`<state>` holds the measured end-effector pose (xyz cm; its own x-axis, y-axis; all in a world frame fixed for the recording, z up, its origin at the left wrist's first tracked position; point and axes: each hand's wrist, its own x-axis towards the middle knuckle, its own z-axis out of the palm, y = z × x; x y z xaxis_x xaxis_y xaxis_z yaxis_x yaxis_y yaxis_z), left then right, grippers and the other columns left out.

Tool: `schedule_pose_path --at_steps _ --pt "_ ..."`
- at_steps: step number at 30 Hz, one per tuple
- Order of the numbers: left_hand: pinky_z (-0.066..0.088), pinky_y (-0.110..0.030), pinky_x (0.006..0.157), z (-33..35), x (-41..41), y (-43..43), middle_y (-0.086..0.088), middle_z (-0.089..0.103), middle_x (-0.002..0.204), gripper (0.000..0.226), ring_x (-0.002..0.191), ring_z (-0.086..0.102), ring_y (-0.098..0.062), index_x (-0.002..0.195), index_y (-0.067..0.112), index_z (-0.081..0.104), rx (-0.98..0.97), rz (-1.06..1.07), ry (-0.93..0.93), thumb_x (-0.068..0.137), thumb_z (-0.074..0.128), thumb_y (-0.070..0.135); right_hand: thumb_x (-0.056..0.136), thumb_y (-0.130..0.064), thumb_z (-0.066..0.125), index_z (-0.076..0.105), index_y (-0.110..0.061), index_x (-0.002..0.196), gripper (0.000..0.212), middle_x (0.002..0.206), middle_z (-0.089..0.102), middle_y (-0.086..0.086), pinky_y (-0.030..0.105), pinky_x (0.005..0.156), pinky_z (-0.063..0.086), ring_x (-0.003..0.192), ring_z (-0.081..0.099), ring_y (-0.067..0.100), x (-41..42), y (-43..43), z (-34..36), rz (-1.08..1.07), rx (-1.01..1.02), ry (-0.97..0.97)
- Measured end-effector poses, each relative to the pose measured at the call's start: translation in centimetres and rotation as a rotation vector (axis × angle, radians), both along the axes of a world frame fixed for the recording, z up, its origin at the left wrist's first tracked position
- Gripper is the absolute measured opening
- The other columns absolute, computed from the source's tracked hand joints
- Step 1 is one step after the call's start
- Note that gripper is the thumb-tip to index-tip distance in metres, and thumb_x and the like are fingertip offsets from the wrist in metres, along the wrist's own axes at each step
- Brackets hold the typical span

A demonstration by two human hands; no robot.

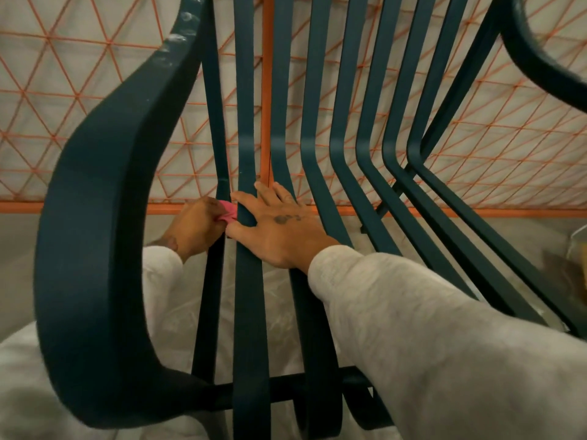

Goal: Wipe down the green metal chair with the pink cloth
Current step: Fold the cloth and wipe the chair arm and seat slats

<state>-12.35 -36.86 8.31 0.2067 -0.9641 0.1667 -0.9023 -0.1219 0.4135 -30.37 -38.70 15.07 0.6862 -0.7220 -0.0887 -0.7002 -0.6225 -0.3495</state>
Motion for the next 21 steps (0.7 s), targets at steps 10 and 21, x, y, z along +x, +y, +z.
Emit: schedule_pose_path --at_steps 10,21 --pt "0.040 -0.022 0.065 1.9 -2.4 5.6 -0.001 0.060 0.096 0.010 0.074 0.055 -0.011 0.091 0.006 0.072 0.060 -0.007 0.154 0.084 0.065 0.006 0.091 -0.068 0.037 0.018 -0.047 0.152 0.067 0.167 0.004 -0.005 0.052 0.123 0.005 0.153 -0.005 0.021 -0.2 -0.1 0.0 0.014 0.047 -0.035" --pt "0.043 -0.018 0.067 2.5 -3.1 8.1 -0.005 0.059 0.104 0.015 0.074 0.057 -0.010 0.095 0.008 0.077 0.189 -0.039 0.234 0.082 0.070 0.007 0.090 -0.068 0.033 0.013 -0.047 0.152 0.068 0.167 0.001 -0.003 0.054 0.122 0.007 0.153 -0.007 0.023 -0.1 -0.5 -0.4 0.035 0.017 0.000"
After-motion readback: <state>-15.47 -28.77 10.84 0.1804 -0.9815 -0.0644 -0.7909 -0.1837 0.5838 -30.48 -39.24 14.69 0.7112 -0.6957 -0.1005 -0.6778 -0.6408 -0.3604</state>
